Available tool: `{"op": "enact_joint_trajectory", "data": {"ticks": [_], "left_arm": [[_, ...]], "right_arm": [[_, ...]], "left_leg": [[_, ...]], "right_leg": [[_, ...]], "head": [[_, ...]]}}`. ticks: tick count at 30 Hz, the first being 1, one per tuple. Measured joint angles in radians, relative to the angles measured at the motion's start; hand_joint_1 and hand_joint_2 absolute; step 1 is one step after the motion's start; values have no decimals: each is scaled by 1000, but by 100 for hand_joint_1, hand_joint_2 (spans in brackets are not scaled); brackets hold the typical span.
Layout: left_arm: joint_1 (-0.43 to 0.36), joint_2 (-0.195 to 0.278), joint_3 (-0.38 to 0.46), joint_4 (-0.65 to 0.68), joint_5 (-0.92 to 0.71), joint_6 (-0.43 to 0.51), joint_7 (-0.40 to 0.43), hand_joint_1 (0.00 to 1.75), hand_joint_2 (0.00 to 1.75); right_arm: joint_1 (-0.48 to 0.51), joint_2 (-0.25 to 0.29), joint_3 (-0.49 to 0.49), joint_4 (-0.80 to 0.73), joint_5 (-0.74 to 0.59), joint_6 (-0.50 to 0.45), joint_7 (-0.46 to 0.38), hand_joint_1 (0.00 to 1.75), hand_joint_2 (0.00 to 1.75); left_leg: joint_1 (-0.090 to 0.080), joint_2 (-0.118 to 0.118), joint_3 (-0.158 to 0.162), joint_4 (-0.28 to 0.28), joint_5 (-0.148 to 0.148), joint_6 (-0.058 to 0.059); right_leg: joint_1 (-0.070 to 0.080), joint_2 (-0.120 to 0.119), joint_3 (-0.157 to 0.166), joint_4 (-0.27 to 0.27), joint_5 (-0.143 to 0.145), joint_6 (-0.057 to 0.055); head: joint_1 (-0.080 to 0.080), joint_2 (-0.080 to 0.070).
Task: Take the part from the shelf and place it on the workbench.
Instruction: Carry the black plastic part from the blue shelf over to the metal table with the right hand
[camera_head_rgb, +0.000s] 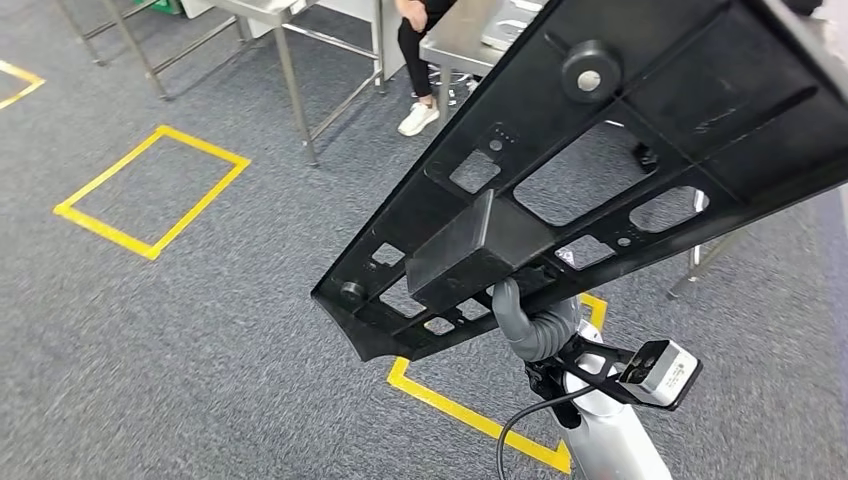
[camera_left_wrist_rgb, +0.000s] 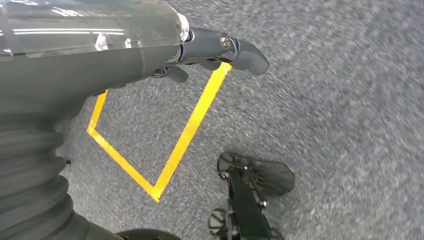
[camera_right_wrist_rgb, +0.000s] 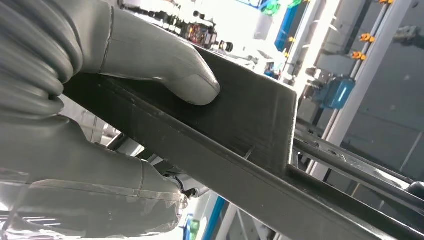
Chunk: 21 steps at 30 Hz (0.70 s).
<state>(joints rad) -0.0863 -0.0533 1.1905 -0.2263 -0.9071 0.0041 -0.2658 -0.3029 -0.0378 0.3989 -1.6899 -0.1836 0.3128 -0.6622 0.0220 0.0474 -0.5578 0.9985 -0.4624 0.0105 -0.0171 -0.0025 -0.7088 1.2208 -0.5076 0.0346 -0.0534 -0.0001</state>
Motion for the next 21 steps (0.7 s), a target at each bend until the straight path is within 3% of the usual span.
{"op": "enact_joint_trajectory", "data": {"ticks": [2, 4, 6, 8, 10, 12, 13, 14, 15, 17, 18, 20, 21], "left_arm": [[-1, -1, 0, 0, 2, -7, -2, 0, 175], [-2, -1, 0, 0, 2, -13, -4, 0, 175], [-4, -1, 1, 0, 3, -19, -6, 0, 175], [-7, -1, 1, 0, 3, -23, -9, 0, 175], [-6, -2, 1, 0, 3, -24, -10, 0, 175], [-2, -4, 2, 0, 3, -25, -10, 0, 175], [0, -4, 3, 0, 4, -25, -10, 0, 175], [1, -4, 3, 0, 4, -26, -10, 0, 175], [1, -4, 4, 0, 4, -28, -10, 0, 175], [0, -3, 4, 0, 4, -32, -10, 0, 175], [-1, -2, 4, 0, 4, -33, -11, 0, 175], [-1, -1, 5, 0, 2, -36, -12, 0, 175], [-2, -1, 5, 0, 1, -37, -13, 0, 175]], "right_arm": [[-4, 0, 0, 1, 0, 0, 0, 175, 175], [-7, 0, 0, 2, -2, 0, 0, 175, 175], [-6, 0, 0, 3, -6, 0, 0, 175, 175], [-4, 0, 0, 3, -8, 0, -1, 175, 175], [-4, 2, 0, 5, -9, 2, -1, 175, 175], [-3, 3, 0, 9, -9, 2, -1, 175, 175], [-2, 3, 0, 12, -9, 3, -1, 175, 175], [-1, 3, 0, 16, -9, 3, -1, 175, 175], [-1, 3, 0, 18, -9, 4, -2, 175, 175], [-2, 3, 0, 21, -10, 6, -2, 175, 175], [-3, 3, 0, 22, -10, 8, -3, 175, 175], [-3, 3, -1, 23, -11, 12, -3, 175, 175], [-2, 2, -1, 23, -11, 15, -3, 175, 175]], "left_leg": [[-3, 17, 9, 1, -7, -8], [-8, 33, 15, 2, -14, -19], [-9, 50, 20, 0, -19, -30], [-5, 28, 17, 21, -39, -40], [-1, -17, -26, 121, -96, -45], [0, -35, -95, 258, -151, -48], [0, -38, -117, 295, -155, -49], [0, -39, -122, 292, -137, -48], [0, -42, -108, 250, -101, -47], [2, -73, -53, 111, -26, -40], [3, -90, -31, 59, -6, -37], [1, -105, -15, 22, -5, -28], [1, -97, -14, 19, -4, -23]], "right_leg": [[6, -37, 72, -140, 57, -8], [15, -56, 102, -204, 71, -20], [17, -36, 100, -208, 69, -32], [12, -16, 104, -215, 73, -45], [9, 1, 107, -218, 75, -54], [10, 23, 108, -218, 74, -58], [11, 36, 108, -217, 74, -59], [12, 49, 109, -216, 73, -58], [12, 61, 111, -215, 72, -57], [13, 85, 113, -210, 68, -51], [13, 96, 110, -206, 67, -46], [11, 115, 103, -203, 68, -34], [9, 124, 100, -205, 70, -27]], "head": [[0, 0], [0, 0], [0, 0], [0, 0], [0, 0], [0, 0], [0, 0], [0, 0], [0, 0], [0, 0], [0, 0], [0, 0], [0, 0]]}}
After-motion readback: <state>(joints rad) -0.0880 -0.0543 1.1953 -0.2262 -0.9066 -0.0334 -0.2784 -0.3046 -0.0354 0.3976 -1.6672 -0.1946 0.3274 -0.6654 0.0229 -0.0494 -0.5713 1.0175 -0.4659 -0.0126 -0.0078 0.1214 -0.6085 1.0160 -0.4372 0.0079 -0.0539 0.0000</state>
